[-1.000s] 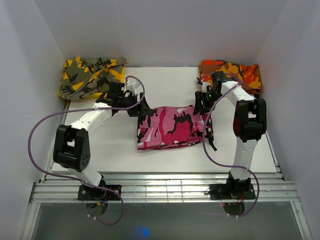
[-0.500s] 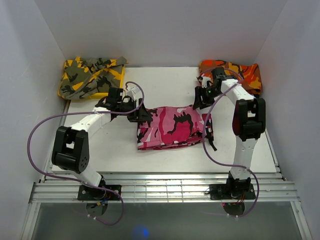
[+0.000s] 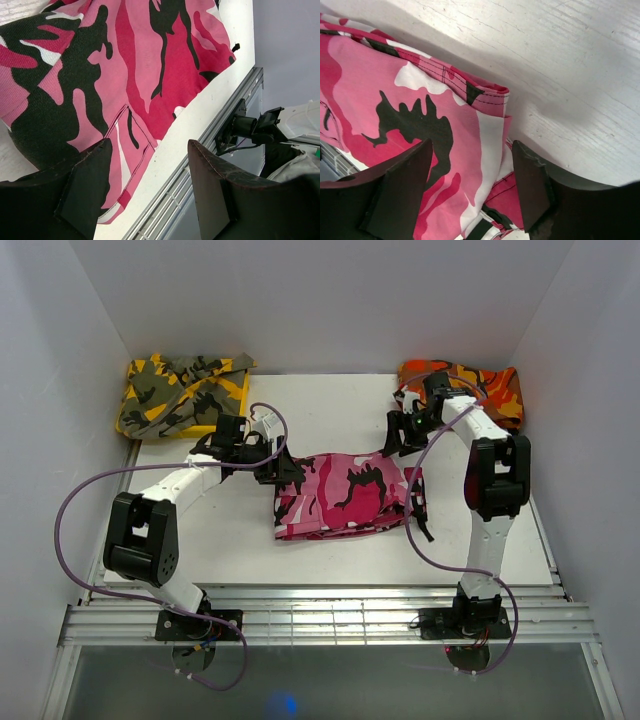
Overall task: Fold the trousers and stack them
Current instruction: Fold the trousers
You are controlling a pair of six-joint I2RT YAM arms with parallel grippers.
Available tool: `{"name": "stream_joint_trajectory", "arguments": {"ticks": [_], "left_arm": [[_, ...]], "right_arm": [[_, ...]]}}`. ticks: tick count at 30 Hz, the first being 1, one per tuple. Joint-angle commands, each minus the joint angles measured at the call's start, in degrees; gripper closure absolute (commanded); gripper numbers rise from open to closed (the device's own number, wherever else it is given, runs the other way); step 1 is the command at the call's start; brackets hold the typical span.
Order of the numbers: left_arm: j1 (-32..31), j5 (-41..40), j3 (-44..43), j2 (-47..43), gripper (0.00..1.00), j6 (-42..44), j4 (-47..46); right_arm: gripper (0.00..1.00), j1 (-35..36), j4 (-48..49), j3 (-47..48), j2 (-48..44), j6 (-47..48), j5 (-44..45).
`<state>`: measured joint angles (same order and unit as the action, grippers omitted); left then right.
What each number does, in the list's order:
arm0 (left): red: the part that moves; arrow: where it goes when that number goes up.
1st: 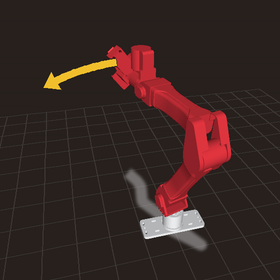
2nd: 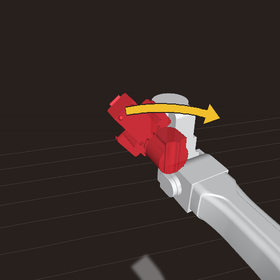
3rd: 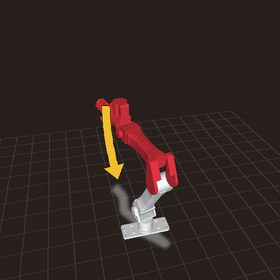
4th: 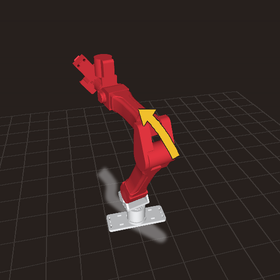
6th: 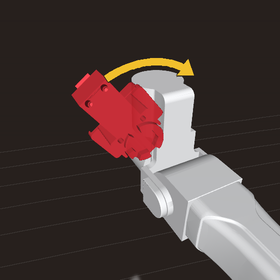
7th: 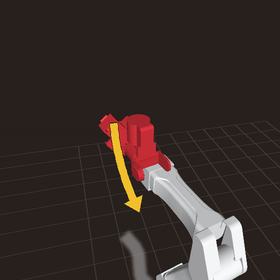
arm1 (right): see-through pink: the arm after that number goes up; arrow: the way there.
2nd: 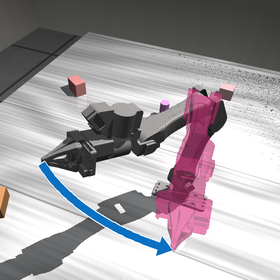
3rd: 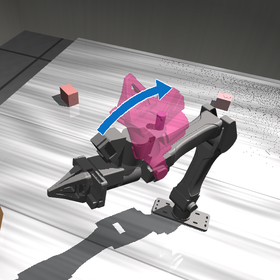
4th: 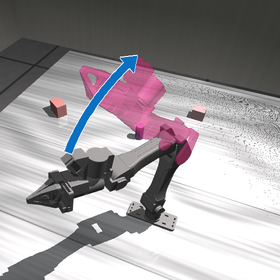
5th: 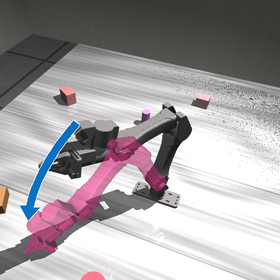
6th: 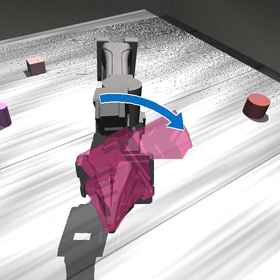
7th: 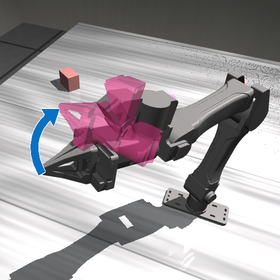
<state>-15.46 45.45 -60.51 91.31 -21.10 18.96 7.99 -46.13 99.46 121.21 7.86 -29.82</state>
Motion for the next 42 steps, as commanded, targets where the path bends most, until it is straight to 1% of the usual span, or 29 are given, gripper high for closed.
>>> {"name": "stream_joint_trajectory", "arguments": {"ticks": [1,3,6,7,10,11,14,17,21,23,24,27,28,29,31,32,34,35,36,37,38,39,40,42], "left_arm": [[0.26,0.34,-2.15,-1.48,0.27,-0.43,-0.77],[0.26,0.16,-2.33,-1.57,0.27,-0.34,-0.5],[0.26,-0.45,-2.16,-1.66,0.27,0.1,-0.24],[0.26,-0.63,-2.07,-1.75,0.26,0.1,-0.33],[0.26,-0.8,-1.37,-1.75,0.26,0.18,-0.68],[0.26,-0.89,-1.02,-1.66,0.26,0.18,-0.68],[0.26,-0.98,-0.49,-1.48,0.26,0.01,-0.85],[0.26,-1.68,0.13,-1.66,0.26,-0.08,-0.94],[0.26,-2.21,0.22,-2.45,0.26,-0.08,-1.12],[0.26,-2.38,0.22,-2.71,0.26,0.18,-0.94],[0.26,-2.39,0.22,-2.71,0.26,0.18,-0.94],[0.26,-2.91,0.04,-2.36,0.26,0.97,-0.59],[0.26,-2.91,-0.13,-2.1,0.26,1.24,-0.5],[0.26,-3.0,-0.22,-1.75,0.26,1.5,-0.33],[0.26,-2.3,-0.22,-0.96,0.26,1.77,-0.5],[0.26,-1.86,-0.22,-0.69,0.27,1.85,-0.94],[0.26,1.55,0.13,-0.43,0.3,1.85,-2.17],[0.26,3.4,1.0,-0.52,0.34,1.51,-4.78],[0.26,7.59,1.79,-0.78,0.36,0.02,-6.9],[0.17,9.37,2.58,-1.39,0.38,-1.3,-9.09],[0.0,11.22,4.07,-1.57,0.43,-2.96,-14.34],[-0.35,12.63,4.43,-1.57,0.47,-5.42,-16.57],[-0.79,14.21,4.44,-1.05,0.49,-5.87,-17.81],[-2.55,13.7,4.0,-0.17,0.52,-6.58,-20.78]], "right_arm": [[0.28,-0.08,-1.68,1.17,0.07,0.05,0.38],[0.27,-0.08,-3.34,2.31,2.44,0.4,0.03],[0.32,-0.17,-4.84,3.37,4.99,1.19,-2.16],[0.34,-0.25,-5.98,3.37,5.44,1.54,-4.17],[0.63,-1.22,-4.95,2.59,4.57,2.25,-8.13],[0.78,-1.74,-4.5,1.88,3.87,2.16,-9.01],[0.92,-2.01,-3.71,1.79,0.09,2.16,-13.85],[0.92,-2.01,-3.62,1.62,-4.48,2.16,-17.37],[0.92,-2.97,-3.35,-2.85,-12.29,2.07,-19.57],[0.92,-4.37,-3.44,-4.97,-14.5,2.34,-20.45],[0.92,-4.91,-3.35,-7.67,-16.77,2.51,-20.28],[0.92,-7.28,-2.48,-12.43,-19.42,4.0,-19.66],[0.92,-8.76,-1.6,-16.19,-19.69,4.27,-19.22],[0.92,-10.43,-0.55,-18.05,-19.69,4.71,-18.96],[0.92,-11.5,2.78,-22.62,-18.12,5.23,-18.87],[0.92,-11.68,3.32,-23.51,-17.07,6.37,-18.61],[0.92,-11.68,5.34,-24.48,-13.2,7.08,-18.34],[0.92,-11.68,5.96,-24.75,-11.89,7.08,-18.08],[0.92,-11.68,6.57,-24.75,-9.44,7.61,-17.82],[0.92,-11.68,7.01,-24.58,-8.45,7.61,-16.59],[0.92,-11.85,8.06,-24.32,-7.66,7.79,-16.32],[0.92,-11.94,8.33,-24.05,-6.7,7.96,-16.06],[0.92,-11.94,8.51,-23.7,-6.51,7.96,-15.1],[0.92,-12.21,8.42,-22.3,-6.95,8.05,-14.74]]}}
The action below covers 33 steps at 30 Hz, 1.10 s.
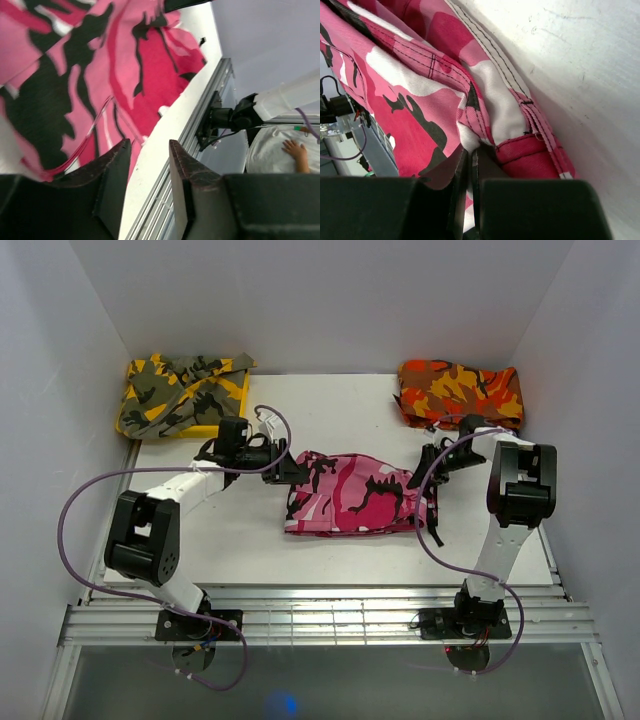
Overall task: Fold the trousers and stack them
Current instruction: Fold the trousers
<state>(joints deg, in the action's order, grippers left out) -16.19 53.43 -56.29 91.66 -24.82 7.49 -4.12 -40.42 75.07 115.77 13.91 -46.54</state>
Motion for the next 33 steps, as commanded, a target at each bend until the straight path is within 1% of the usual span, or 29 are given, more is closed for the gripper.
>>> {"name": "stream_joint_trajectory", "arguments": {"ticks": [1,2,4,5,6,7,8,9,10,11,12,13,14,15,17,18,19,20,21,22,24,25,26,27,29,31,33], "left_arm": [[-2.27,4.15,-0.05,0.18,0.54,-4.87,-10.64],[-2.88,3.1,0.3,2.02,0.55,-6.02,-13.7],[-2.98,1.07,-0.22,5.01,0.57,-9.52,-16.35],[-2.98,0.02,-1.09,8.85,0.57,-10.42,-18.89],[-2.98,-0.43,-2.14,10.89,0.57,-11.03,-20.13],[-2.98,-0.87,-4.07,13.0,0.57,-11.82,-21.71],[-2.8,-1.39,-4.7,15.2,0.57,-14.96,-25.38],[-2.71,-1.14,-5.31,19.92,0.57,-16.91,-27.59],[-2.54,-0.96,-6.45,22.4,0.57,-18.58,-29.44],[-2.1,-0.78,-6.98,24.69,0.57,-20.6,-31.89],[-1.92,-0.35,-7.42,28.89,0.57,-21.49,-33.14],[-1.66,0.44,-8.3,30.67,0.57,-22.37,-34.37],[-1.4,1.06,-8.83,32.17,0.56,-22.99,-35.51],[-1.39,1.85,-9.36,34.27,0.55,-23.17,-35.52],[-1.13,2.82,-10.24,35.25,0.46,-23.34,-35.52],[-0.96,3.6,-10.41,35.17,0.43,-23.17,-35.61],[-0.78,4.22,-10.5,34.12,0.4,-22.91,-35.61],[-0.26,5.1,-10.59,33.07,0.34,-22.47,-35.44],[-0.08,5.98,-10.51,31.58,0.32,-20.9,-34.91],[0.1,7.12,-10.24,27.48,0.29,-19.49,-33.95],[0.19,8.35,-8.32,22.45,0.26,-16.07,-28.6],[0.19,9.31,-6.92,19.9,0.25,-13.79,-27.27],[-0.16,9.93,-4.99,15.09,0.25,-13.5,-26.22],[-0.25,10.72,-1.4,13.22,0.25,-13.33,-25.6],[-0.69,12.57,1.87,9.35,0.25,-13.15,-23.67],[-1.04,13.63,6.95,8.1,0.27,-13.06,-23.31],[-1.3,13.81,9.87,7.75,0.27,-12.1,-22.87]], "right_arm": [[0.92,-0.19,2.63,2.62,-1.77,1.65,2.42],[0.92,-0.27,2.54,3.15,-2.12,1.64,2.42],[0.92,-0.27,1.49,4.56,-2.56,1.73,2.86],[0.91,-0.27,0.97,4.91,-2.39,1.91,3.04],[0.89,-0.27,-0.08,5.61,-1.95,2.17,3.21],[0.82,-0.27,-0.7,5.96,-1.69,2.43,4.52],[0.78,-0.27,-1.23,6.4,-1.34,3.39,4.97],[0.73,-0.36,-1.93,6.93,-1.07,3.84,5.41],[0.57,-0.45,-2.29,7.98,-1.16,3.93,6.98],[0.47,-0.54,-2.46,8.77,-1.5,4.19,7.43],[0.41,-0.63,-2.73,10.61,-2.73,4.11,8.56],[0.28,-0.71,-2.99,11.76,-3.43,4.28,8.84],[0.21,-0.71,-3.25,12.81,-5.01,4.54,8.75],[0.2,-0.71,-3.69,13.87,-5.81,4.89,5.88],[0.18,-0.45,-4.84,15.28,-8.09,4.9,0.17],[0.18,-0.19,-4.93,15.2,-8.45,4.03,-5.26],[0.19,1.12,-5.62,15.28,-8.54,4.28,-7.31],[0.19,2.0,-8.07,15.28,-8.28,4.63,-8.72],[0.19,2.88,-9.31,15.02,-7.93,6.03,-10.48],[0.2,4.11,-10.63,14.67,-7.66,7.0,-11.28],[0.2,6.4,-11.43,11.53,-7.22,7.71,-12.34],[0.2,7.1,-10.91,10.2,-7.22,8.06,-13.13],[0.2,7.37,-10.56,8.79,-7.05,8.32,-13.13],[0.2,7.55,-9.68,6.52,-6.7,8.41,-12.79],[0.2,7.64,-9.41,4.83,-5.12,9.29,-12.52],[0.2,7.55,-9.15,3.33,-3.8,9.82,-11.12],[0.2,7.55,-8.54,2.54,-1.95,9.99,-9.8]]}}
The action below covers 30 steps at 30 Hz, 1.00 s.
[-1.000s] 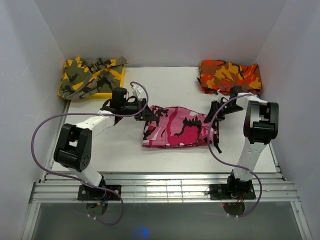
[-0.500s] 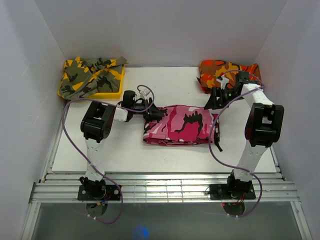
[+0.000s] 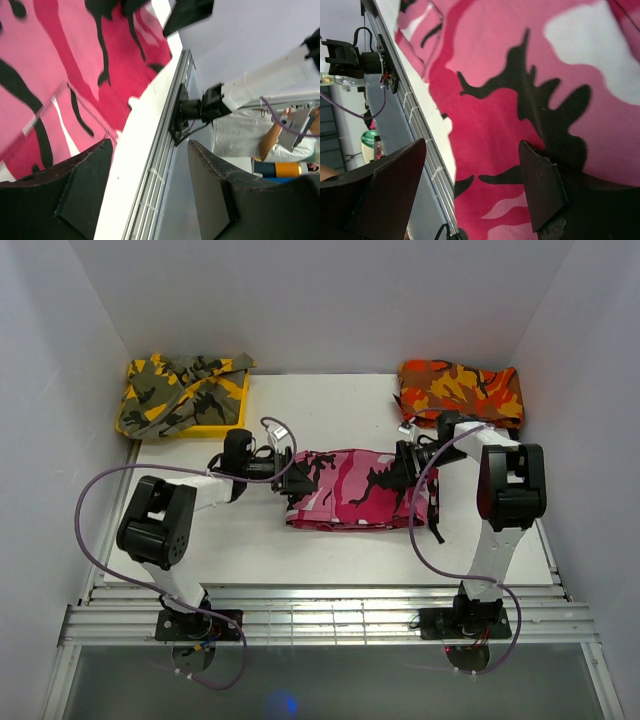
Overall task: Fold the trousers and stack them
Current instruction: Fold the trousers
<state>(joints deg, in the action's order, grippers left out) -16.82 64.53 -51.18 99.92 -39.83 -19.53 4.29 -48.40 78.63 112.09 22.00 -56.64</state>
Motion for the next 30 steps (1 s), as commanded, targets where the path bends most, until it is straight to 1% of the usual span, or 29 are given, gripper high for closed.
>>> {"name": "stream_joint_trajectory", "arguments": {"ticks": [1,3,4,5,6,7,9,10,12,14,15,16,17,18,19,20,21,23,26,28,29,30], "left_arm": [[-0.76,2.27,7.29,-0.34,0.28,3.18,4.24],[-0.5,-0.72,8.2,2.54,0.3,3.36,4.93],[-0.23,-1.33,6.55,4.13,0.31,3.79,7.2],[-0.23,-2.91,4.88,5.8,0.33,6.76,10.1],[-0.14,-8.58,2.68,9.55,0.34,8.88,14.39],[-0.14,-9.42,-0.56,11.51,0.35,9.94,18.26],[0.21,-11.79,-2.6,14.94,0.37,10.74,21.53],[0.38,-11.45,-2.87,15.04,0.37,10.66,21.38],[0.38,-9.35,-3.4,13.65,0.37,11.0,21.11],[0.3,-8.46,-3.32,8.03,0.35,11.79,21.11],[0.3,-8.46,-3.31,5.57,0.35,13.8,21.72],[0.3,-9.94,-3.49,0.5,0.34,15.04,24.25],[0.3,-10.74,-3.58,-1.9,0.33,16.18,25.67],[0.3,-11.7,-3.93,-4.01,0.32,17.5,27.42],[0.47,-15.1,-4.19,-5.86,0.31,19.69,30.83],[0.82,-16.79,-4.19,-9.1,0.29,20.14,32.17],[1.08,-18.37,-3.76,-10.52,0.28,20.41,33.14],[3.1,-20.49,-2.97,-12.63,0.24,19.62,34.64],[5.04,-19.8,-2.52,-12.47,0.22,20.05,35.61],[5.13,-17.35,-3.83,-11.33,0.22,21.46,35.53],[5.13,-15.6,-4.45,-10.89,0.23,21.38,35.0],[5.04,-12.01,-4.89,-10.62,0.25,20.77,34.04]], "right_arm": [[0.2,-0.87,0.67,-1.72,2.51,1.56,0.83],[0.2,-0.87,2.08,-2.34,4.71,-0.29,3.45],[0.2,-0.95,3.91,-2.78,5.32,-1.07,4.77],[0.2,-0.87,5.06,-3.04,6.46,-3.26,6.35],[0.2,-0.87,5.86,-3.13,6.82,-3.97,9.07],[0.21,-0.87,6.65,-2.7,7.17,-4.42,10.22],[0.21,-0.87,6.48,-1.64,7.35,-5.56,12.25],[0.21,-0.87,5.7,-0.42,6.83,-5.56,12.34],[0.21,-0.96,3.59,1.6,4.02,-4.52,13.13],[0.21,-1.3,-0.18,4.58,-0.54,-3.72,14.1],[0.19,-1.57,-1.07,5.21,-2.3,-3.54,15.06],[0.18,-2.53,-1.69,5.3,-5.89,-3.45,15.85],[0.16,-3.15,-2.22,5.04,-7.57,-3.45,16.91],[0.03,-3.5,-2.66,4.78,-8.9,-3.54,19.26],[0.09,-5.07,-2.92,4.26,-11.17,-3.98,20.59],[0.1,-5.78,-3.19,3.64,-11.98,-4.24,21.83],[0.1,-6.4,-4.32,2.42,-12.59,-4.51,23.49],[0.1,-8.59,-4.95,0.31,-13.57,-5.9,23.86],[0.1,-11.41,-4.77,-3.74,-12.78,-8.02,25.96],[0.1,-13.16,-4.16,-5.49,-10.94,-8.02,26.41],[0.1,-13.95,-4.07,-5.94,-10.24,-8.11,25.71],[0.1,-14.92,-3.63,-6.81,-9.79,-7.94,21.88]]}}
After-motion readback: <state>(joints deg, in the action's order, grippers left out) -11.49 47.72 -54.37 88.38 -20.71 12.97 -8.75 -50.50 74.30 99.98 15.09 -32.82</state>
